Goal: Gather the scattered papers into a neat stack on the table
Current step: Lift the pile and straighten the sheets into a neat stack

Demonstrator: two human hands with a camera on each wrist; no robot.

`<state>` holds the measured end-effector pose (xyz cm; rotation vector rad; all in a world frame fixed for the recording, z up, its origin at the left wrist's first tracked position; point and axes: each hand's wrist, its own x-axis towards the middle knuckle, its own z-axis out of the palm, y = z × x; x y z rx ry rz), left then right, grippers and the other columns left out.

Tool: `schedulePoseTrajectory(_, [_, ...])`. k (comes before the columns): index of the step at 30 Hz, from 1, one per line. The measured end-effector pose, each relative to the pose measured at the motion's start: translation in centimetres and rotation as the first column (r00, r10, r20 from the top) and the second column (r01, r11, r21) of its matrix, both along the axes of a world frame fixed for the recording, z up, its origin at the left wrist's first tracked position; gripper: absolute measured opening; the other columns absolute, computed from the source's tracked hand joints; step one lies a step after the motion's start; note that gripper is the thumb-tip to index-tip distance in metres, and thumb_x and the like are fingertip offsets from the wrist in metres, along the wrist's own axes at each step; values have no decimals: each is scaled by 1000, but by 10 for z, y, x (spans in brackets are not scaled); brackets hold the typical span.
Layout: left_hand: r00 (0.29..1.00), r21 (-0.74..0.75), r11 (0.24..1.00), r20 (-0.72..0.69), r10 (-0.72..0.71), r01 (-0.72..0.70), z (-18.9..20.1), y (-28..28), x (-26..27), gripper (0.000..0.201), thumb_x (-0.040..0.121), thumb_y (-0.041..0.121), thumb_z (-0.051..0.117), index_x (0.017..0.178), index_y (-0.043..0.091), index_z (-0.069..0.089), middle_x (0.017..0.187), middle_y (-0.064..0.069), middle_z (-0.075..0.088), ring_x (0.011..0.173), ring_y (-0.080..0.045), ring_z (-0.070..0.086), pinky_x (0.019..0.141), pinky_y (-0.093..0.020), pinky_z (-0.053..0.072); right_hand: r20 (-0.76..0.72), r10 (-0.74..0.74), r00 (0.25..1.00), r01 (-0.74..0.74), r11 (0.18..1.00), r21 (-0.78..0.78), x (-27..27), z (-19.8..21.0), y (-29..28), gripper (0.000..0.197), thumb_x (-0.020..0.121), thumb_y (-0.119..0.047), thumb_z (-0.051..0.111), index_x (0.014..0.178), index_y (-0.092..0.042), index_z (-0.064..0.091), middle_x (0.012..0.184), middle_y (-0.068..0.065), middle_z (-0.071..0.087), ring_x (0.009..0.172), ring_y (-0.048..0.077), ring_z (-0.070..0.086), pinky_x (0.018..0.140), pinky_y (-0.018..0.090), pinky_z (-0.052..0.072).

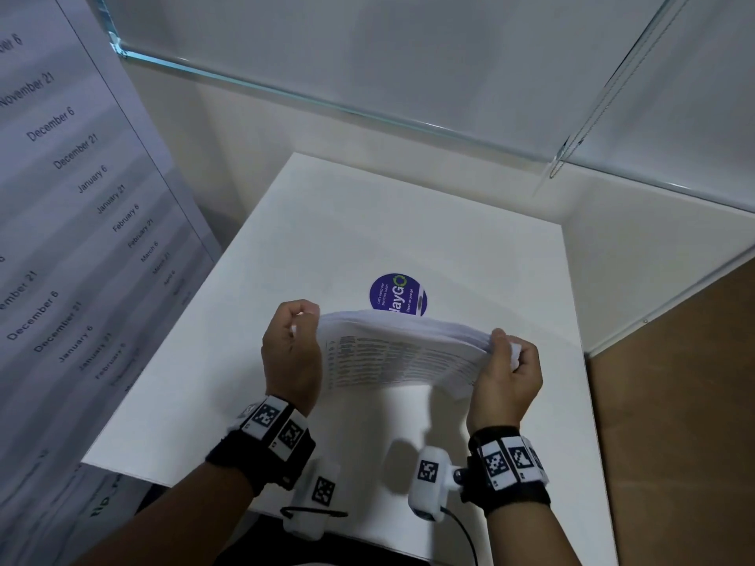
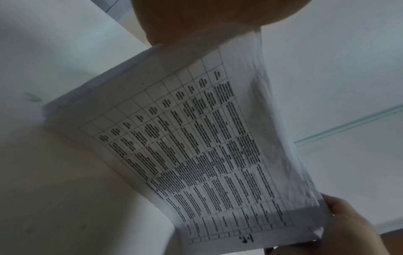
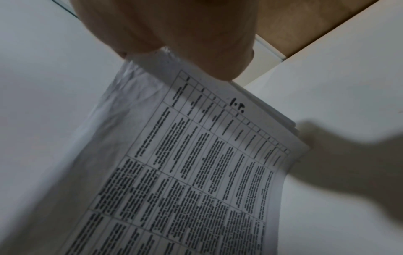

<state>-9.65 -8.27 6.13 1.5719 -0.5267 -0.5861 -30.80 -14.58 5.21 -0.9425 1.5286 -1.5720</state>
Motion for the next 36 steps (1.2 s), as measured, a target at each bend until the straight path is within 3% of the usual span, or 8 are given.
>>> schedulePoseTrajectory(5, [999, 32, 999, -27, 44, -43, -5, -4, 4, 17, 82, 23, 51, 81, 14, 65, 78, 7, 64, 77, -17, 57, 70, -30, 44, 67, -11, 998, 14, 999, -45, -3, -2, -7, 11, 84, -27, 54, 80, -22, 63, 84, -6, 61, 87, 15, 56, 85, 35, 44])
schedulePoseTrajectory(12, [999, 31, 998, -29, -44, 45, -6, -4, 6, 18, 79, 14, 52, 67, 1, 52, 54, 14, 53, 52, -2, 45, 56, -25, 38, -34, 92, 995, -94, 993, -70, -9, -11, -5, 35, 87, -53, 53, 65, -26, 49, 61, -15, 45, 64, 9, 41, 68, 32, 34])
schedulePoseTrajectory(15, [996, 32, 998, -62, -57, 59, -10, -7, 16, 17, 81, 15, 54, 64, 16, 58, 62, 7, 58, 64, -15, 51, 66, -32, 42, 0, 167, 986, -166, 981, -103, -12, -12, -4, 30, 84, -53, 54, 88, -24, 57, 78, -16, 54, 74, 3, 52, 78, 29, 41])
schedulePoseTrajectory(18, [990, 10, 994, -85, -111, 112, -11, -7, 16, 15, 76, 19, 56, 65, 10, 63, 69, 2, 64, 70, -20, 54, 66, -34, 44, 35, 210, 977, -206, 973, -109, -9, -14, -2, 57, 76, -55, 60, 116, -17, 50, 89, -3, 49, 75, -9, 53, 80, 14, 44])
schedulePoseTrajectory(23, [995, -40, 996, -60, -76, 74, -8, -5, 12, 18, 73, 20, 56, 60, 7, 57, 60, 8, 58, 65, -14, 51, 63, -27, 41, -10, 279, 960, -279, 959, -41, -10, -24, -3, 55, 72, -62, 76, 111, -25, 62, 118, 22, 64, 108, 35, 64, 102, 56, 49])
schedulePoseTrajectory(27, [997, -91, 993, 30, -72, 74, -12, 1, 13, 21, 75, 30, 51, 60, 17, 57, 64, 3, 58, 66, -15, 50, 64, -28, 41, -12, 235, 972, -236, 972, -13, -11, -22, -5, 50, 68, -74, 72, 91, -31, 63, 100, 7, 66, 93, 23, 62, 91, 43, 49])
schedulePoseTrajectory(33, [990, 20, 999, 136, 29, -32, -10, -3, -2, 21, 83, 32, 57, 73, 14, 64, 69, 9, 66, 67, -8, 58, 63, -27, 48, 16, 243, 970, -243, 970, -24, -5, -14, -10, 31, 75, -49, 70, 96, -28, 61, 93, -4, 68, 87, 13, 64, 89, 45, 51])
schedulePoseTrajectory(36, [989, 39, 996, 127, 78, -83, -9, -6, -3, 19, 87, 24, 59, 72, 12, 61, 69, 8, 64, 68, -12, 57, 63, -26, 45, 0, 257, 966, -257, 966, -19, -6, -16, -12, 41, 73, -57, 75, 99, -26, 65, 104, 10, 70, 94, 18, 67, 94, 45, 52])
